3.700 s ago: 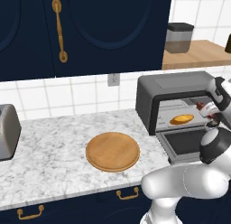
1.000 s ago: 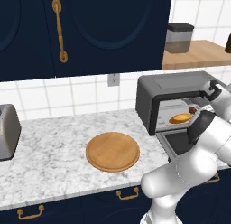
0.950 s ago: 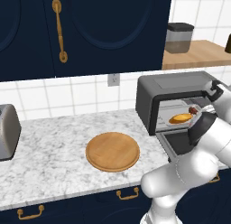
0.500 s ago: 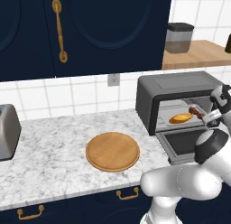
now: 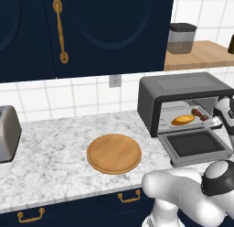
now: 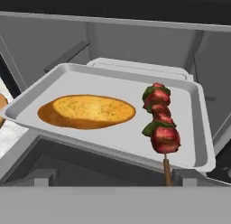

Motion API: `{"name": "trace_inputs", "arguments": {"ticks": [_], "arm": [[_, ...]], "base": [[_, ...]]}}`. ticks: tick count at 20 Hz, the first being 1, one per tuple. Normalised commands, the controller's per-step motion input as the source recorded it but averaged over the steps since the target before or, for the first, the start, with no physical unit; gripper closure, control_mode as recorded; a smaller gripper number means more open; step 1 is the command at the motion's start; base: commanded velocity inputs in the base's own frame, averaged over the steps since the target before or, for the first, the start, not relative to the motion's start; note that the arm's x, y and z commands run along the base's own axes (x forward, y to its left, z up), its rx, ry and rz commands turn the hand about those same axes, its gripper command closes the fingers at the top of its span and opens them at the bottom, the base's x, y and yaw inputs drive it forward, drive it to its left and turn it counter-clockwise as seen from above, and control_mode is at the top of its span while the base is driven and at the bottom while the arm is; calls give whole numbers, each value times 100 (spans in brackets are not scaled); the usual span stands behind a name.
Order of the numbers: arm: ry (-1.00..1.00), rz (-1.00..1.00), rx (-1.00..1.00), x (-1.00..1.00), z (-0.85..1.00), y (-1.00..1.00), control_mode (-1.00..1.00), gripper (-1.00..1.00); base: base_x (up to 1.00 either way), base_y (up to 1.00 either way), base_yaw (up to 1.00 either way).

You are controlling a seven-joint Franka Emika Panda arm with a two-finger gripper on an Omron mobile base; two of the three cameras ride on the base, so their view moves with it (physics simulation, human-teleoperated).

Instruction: Pick up the kebab skewer and baguette bread, and place them inside the toaster oven. Close the toaster oven door and start by setting the timer.

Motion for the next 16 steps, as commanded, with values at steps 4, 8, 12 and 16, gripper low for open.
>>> {"name": "trace_inputs", "arguments": {"ticks": [4, 8, 12, 16], "arm": [[-22, -13, 2, -1, 0, 14, -100, -100], [-10, -6, 9, 0, 0, 0, -100, -100], [-5, 0, 4, 0, 0, 0, -100, -100], [-4, -3, 3, 0, 0, 2, -100, -100]], "base": [[0, 0, 0], [0, 0, 0], [0, 0, 0], [0, 0, 0]]}}
